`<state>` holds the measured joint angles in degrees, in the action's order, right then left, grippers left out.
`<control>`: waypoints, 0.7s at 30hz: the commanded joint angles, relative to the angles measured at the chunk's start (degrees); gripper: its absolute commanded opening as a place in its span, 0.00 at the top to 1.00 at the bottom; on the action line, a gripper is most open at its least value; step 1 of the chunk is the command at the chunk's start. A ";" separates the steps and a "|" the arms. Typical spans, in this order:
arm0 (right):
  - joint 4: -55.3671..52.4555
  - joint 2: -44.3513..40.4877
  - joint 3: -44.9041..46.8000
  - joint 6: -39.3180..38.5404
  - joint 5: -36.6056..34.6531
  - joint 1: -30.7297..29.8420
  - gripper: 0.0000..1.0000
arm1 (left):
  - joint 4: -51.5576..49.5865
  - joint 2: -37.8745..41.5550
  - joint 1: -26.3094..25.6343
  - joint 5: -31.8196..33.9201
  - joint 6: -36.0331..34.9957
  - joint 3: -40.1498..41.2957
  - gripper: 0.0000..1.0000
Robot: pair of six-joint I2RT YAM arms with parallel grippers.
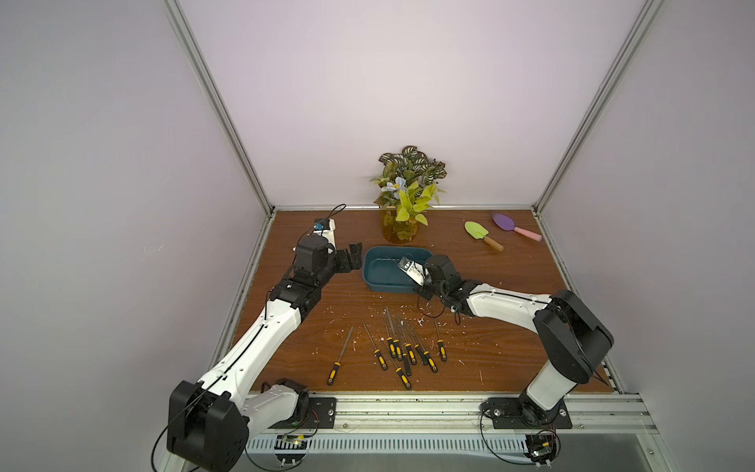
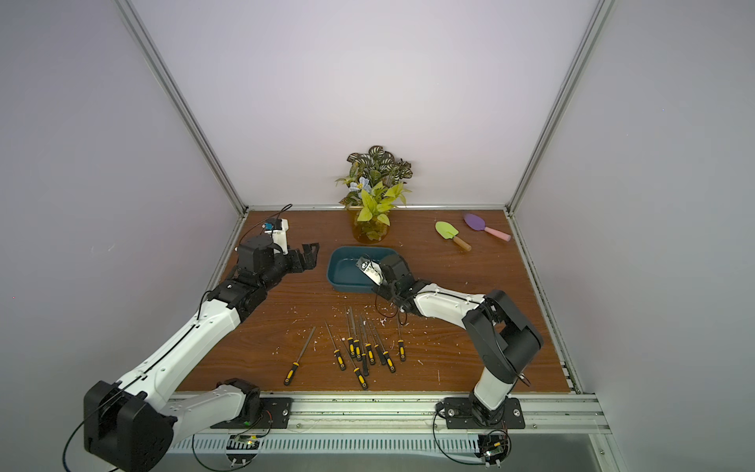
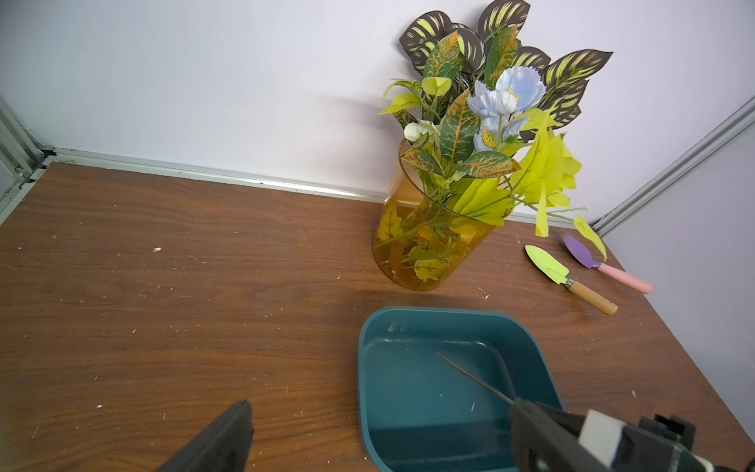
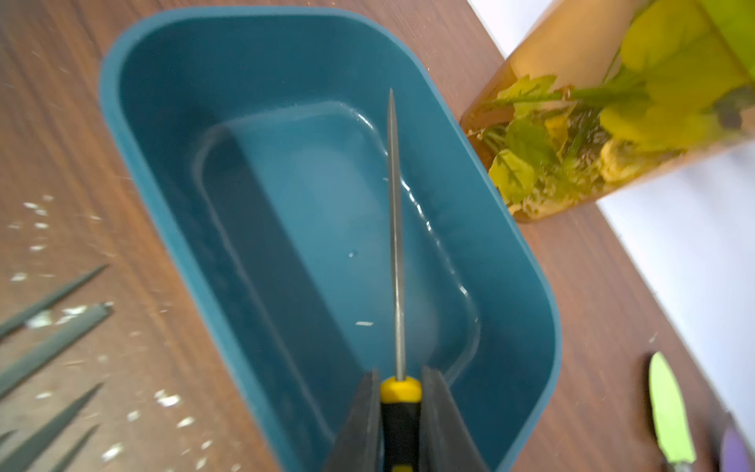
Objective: Put the file tool into the storage box
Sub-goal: Place the file tool in the storage box.
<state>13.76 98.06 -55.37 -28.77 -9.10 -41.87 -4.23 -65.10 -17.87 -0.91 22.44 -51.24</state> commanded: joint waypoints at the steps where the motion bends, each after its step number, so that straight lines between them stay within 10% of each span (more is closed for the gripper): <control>1: 2.88 1.23 -4.80 -5.63 3.52 0.39 1.00 | 0.90 0.93 0.38 0.58 -0.46 0.68 0.01; 7: -0.62 6.17 -10.25 -7.37 5.25 0.55 1.00 | 1.73 0.96 0.35 0.13 -0.72 1.20 0.00; 21: -1.45 5.25 -8.16 -3.20 1.58 0.49 0.58 | 1.18 0.54 0.45 0.26 -0.99 0.71 0.00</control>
<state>10.70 106.89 -64.42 -33.76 -5.96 -41.54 -3.84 -64.86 -17.87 -0.93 22.22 -50.24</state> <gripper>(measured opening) 0.396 0.995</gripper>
